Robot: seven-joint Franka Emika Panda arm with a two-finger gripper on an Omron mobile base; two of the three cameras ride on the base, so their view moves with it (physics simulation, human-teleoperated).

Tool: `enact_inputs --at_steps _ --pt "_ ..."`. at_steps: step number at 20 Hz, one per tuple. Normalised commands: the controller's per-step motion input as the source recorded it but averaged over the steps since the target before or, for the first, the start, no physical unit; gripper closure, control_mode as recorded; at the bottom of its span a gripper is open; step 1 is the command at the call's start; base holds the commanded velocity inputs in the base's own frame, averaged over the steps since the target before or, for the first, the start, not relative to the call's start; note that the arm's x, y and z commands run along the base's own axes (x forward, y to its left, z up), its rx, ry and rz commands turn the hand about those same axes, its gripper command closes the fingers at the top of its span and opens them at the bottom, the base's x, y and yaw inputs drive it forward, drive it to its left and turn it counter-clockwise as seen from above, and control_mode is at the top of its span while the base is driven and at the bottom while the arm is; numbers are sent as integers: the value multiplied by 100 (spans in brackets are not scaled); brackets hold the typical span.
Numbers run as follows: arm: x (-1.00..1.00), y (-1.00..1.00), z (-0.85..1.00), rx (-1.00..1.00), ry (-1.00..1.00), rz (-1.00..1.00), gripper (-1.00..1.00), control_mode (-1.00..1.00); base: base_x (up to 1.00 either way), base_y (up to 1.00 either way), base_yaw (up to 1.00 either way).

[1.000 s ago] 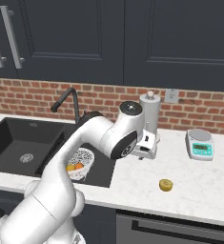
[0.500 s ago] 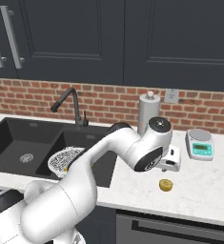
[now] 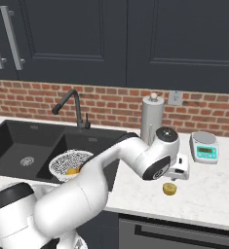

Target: Put the colander in the sink, put the tangerine, mango, kiwi in the colander, and turn on the sink faucet and pour water over the colander.

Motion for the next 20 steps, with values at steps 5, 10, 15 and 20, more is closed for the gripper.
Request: enact_inputs --at_steps 5,10,15,20 --pt "18 -5 -38 -4 1 0 -100 -100 0 0 0" --pt "18 -9 -38 -4 1 0 -100 -100 0 0 0" --pt "10 -29 -34 -2 0 0 -100 -100 0 0 0" --pt "9 -26 -31 0 0 0 -100 -100 0 0 0"
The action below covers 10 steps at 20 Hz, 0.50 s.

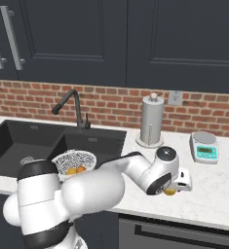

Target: Put the colander in the sink, put the tangerine, mango, kiwi in the colander, and turn on the sink faucet and pour water over the colander.

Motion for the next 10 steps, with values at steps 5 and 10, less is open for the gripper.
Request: enact_inputs --at_steps 5,10 --pt "15 -9 -23 0 0 0 -100 -100 0 0 0" --pt "16 -6 -20 0 0 0 -100 -100 0 0 0"
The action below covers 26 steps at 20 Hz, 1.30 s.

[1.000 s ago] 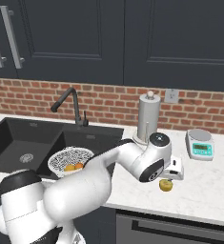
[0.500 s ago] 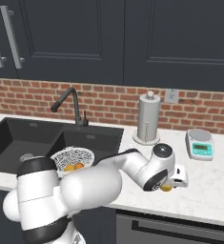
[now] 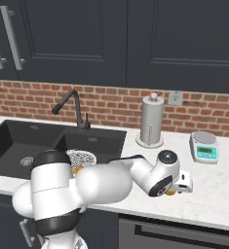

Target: Put the colander in the sink, put the tangerine, mango, kiwi in the colander, and turn on the sink faucet and pour water over the colander.

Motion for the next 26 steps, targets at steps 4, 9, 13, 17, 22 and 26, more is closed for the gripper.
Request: enact_inputs --at_steps 4,9,13,17,22,26 --pt "13 -4 -27 0 3 0 -100 -100 0 0 0" --pt "14 0 -27 0 5 0 100 -100 0 0 0" --pt "2 0 -7 0 1 0 100 -100 0 0 0" --pt "-24 8 10 1 -3 0 100 -100 0 0 0" --pt "-22 79 54 3 -8 6 100 -100 0 0 0" --pt "0 100 68 3 -3 11 100 -100 0 0 0"
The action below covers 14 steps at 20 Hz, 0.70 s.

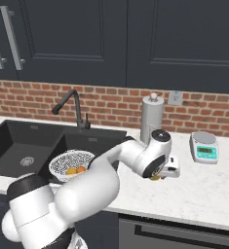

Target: Put the colander in the sink, put the tangerine, mango, kiwi in the colander, and turn on the sink faucet and pour water over the colander.

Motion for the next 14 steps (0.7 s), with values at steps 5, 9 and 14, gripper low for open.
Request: enact_inputs --at_steps 5,9,14 --pt "1 100 56 4 0 14 100 -100 0 0 0" --pt "10 100 36 12 0 18 100 -100 0 0 0" --pt "17 100 16 13 0 19 100 -100 0 0 0"
